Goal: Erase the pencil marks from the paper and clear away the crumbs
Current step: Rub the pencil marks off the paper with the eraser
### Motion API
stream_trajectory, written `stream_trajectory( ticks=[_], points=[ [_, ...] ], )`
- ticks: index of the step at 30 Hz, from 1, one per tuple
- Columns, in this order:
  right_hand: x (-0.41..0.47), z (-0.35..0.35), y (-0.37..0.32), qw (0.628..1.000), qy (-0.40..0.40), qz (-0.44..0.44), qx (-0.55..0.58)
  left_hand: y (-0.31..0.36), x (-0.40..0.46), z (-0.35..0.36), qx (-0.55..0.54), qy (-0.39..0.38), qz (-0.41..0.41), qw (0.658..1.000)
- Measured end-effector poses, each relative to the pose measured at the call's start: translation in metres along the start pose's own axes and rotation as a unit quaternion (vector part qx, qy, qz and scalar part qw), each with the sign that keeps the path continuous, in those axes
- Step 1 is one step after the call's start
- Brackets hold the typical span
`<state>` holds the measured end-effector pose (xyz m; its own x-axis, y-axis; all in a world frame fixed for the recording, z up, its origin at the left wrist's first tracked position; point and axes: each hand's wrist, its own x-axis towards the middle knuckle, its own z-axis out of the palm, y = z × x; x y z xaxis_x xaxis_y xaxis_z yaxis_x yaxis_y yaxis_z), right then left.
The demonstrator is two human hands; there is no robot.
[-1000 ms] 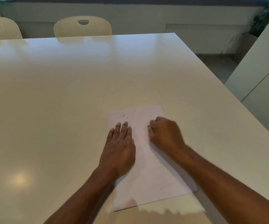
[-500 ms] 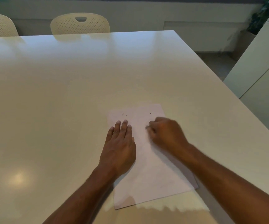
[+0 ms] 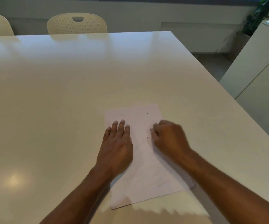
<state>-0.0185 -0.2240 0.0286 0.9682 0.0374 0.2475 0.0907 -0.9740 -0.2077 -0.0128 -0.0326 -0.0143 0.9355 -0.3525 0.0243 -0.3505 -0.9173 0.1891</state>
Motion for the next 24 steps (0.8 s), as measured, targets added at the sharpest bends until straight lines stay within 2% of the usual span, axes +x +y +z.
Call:
stream_trajectory(
  ticks=[2, 3, 7, 8, 13, 17, 18, 22, 24],
  points=[
    [-0.021, 0.002, -0.023, 0.997, -0.046, -0.055, 0.03, 0.0, 0.0, 0.0, 0.002, 0.0, 0.0, 1.0],
    [-0.021, -0.001, -0.022, 0.996, -0.056, -0.056, 0.027, 0.0, 0.0, 0.0, 0.002, -0.001, 0.0, 1.0],
    [0.014, -0.002, 0.026, 0.998, 0.011, 0.053, -0.023, 0.0, -0.002, 0.0, -0.005, -0.001, 0.001, 1.0],
    [0.013, -0.002, 0.026, 0.998, 0.016, 0.056, -0.027, 0.0, -0.002, -0.001, -0.003, 0.0, 0.002, 1.0],
    [-0.023, -0.002, -0.018, 0.997, -0.055, -0.053, 0.02, 0.0, -0.001, -0.001, -0.001, -0.001, 0.0, 1.0],
    [0.013, -0.001, 0.031, 0.998, 0.023, 0.051, -0.02, -0.001, -0.002, 0.0, -0.006, -0.003, 0.002, 1.0],
    [0.012, -0.001, 0.031, 0.998, 0.03, 0.054, -0.026, -0.001, -0.002, 0.0, -0.006, -0.001, 0.003, 1.0],
    [-0.025, -0.003, -0.016, 0.998, -0.037, -0.038, 0.024, -0.001, 0.001, 0.001, -0.002, 0.003, 0.0, 1.0],
    [-0.02, -0.001, -0.005, 0.998, -0.04, -0.032, 0.023, -0.001, 0.001, 0.001, -0.004, 0.007, 0.001, 1.0]
  ],
)
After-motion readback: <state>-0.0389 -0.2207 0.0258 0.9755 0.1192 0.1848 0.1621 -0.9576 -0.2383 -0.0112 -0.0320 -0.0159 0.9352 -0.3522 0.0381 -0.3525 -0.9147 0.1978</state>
